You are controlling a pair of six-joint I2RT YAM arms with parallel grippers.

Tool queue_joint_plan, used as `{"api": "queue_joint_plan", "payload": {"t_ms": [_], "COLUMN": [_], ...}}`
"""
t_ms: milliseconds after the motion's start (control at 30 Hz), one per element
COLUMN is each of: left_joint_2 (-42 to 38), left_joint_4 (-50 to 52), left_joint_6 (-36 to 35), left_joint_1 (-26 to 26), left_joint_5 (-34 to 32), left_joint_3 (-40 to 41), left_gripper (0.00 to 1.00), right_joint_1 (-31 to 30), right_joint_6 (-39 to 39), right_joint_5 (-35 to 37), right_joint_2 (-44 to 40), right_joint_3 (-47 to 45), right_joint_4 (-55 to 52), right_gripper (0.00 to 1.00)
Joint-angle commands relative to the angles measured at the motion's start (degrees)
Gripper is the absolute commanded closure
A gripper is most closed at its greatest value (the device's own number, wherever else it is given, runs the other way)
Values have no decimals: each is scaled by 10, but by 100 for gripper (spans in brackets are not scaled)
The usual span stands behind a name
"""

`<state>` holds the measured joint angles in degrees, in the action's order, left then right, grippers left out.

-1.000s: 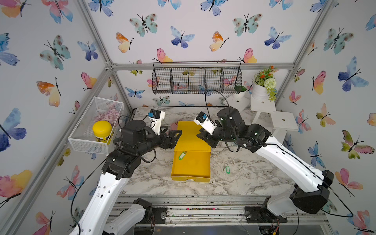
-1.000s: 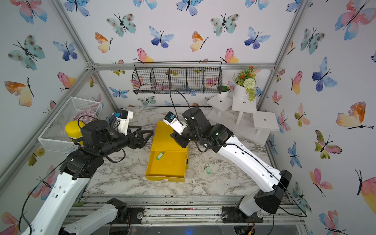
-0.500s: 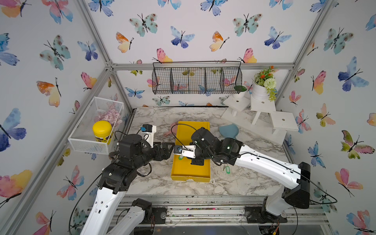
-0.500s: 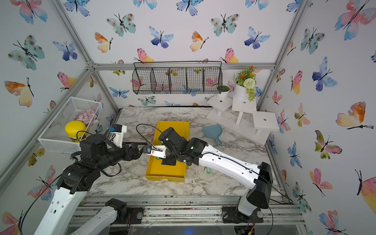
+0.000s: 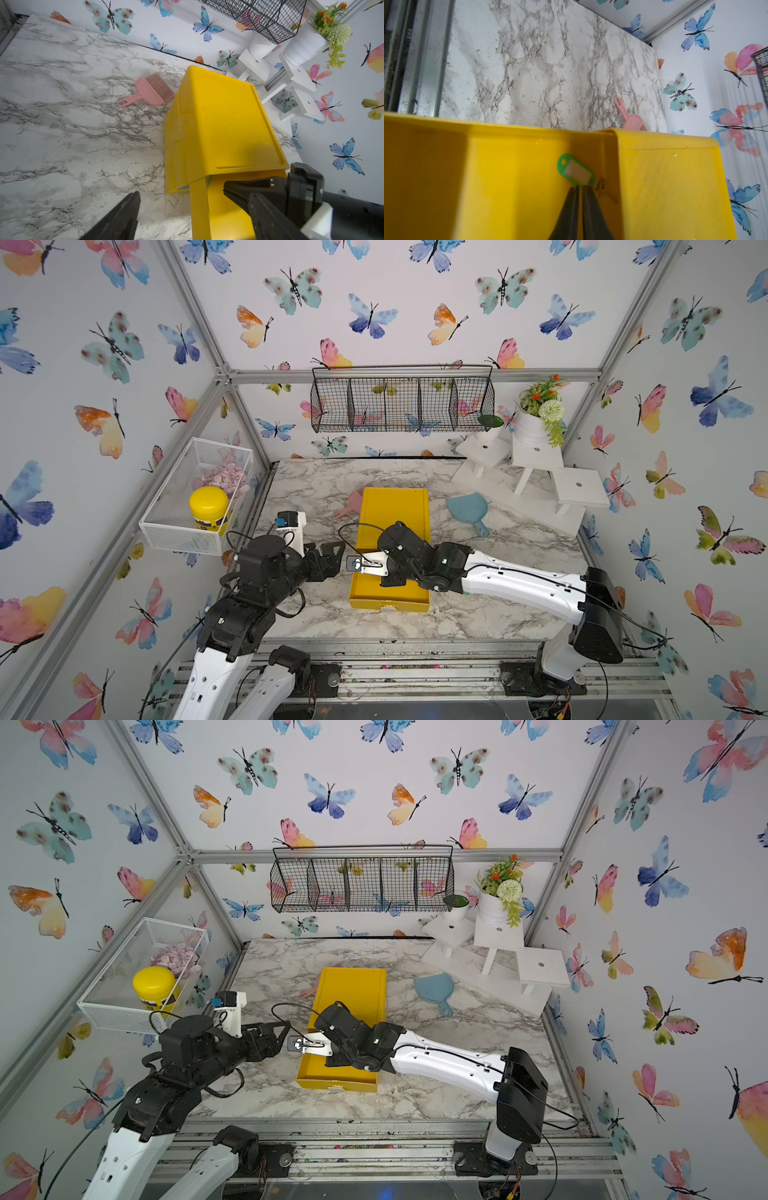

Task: Take the keys out of the drawer
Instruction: Pick up the key from the drawer.

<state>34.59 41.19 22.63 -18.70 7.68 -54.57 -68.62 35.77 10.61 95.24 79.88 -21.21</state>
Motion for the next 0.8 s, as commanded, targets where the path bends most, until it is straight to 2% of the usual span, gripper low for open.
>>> {"api": "queue_joint_plan", "payload": {"t_ms": [0, 233, 767], "left_joint_2": [-24, -44, -30], "left_joint_4": [8, 17, -10], "left_joint_6": [14, 32, 29], "left_joint_1": [2, 2, 2], "left_joint_5": [-31, -81, -63], "left_joint_3": [2, -10, -18], "left_gripper": [13, 13, 13], "right_joint_1": [-4, -4, -4], "right_joint_6": [15, 14, -10], "right_joint_5": [34, 48, -7], "right_joint_2": [2, 16, 44], "right_joint_3": [-9, -25, -4], "right_joint_4": [60, 83, -8], "right_gripper": [88, 90, 90]}}
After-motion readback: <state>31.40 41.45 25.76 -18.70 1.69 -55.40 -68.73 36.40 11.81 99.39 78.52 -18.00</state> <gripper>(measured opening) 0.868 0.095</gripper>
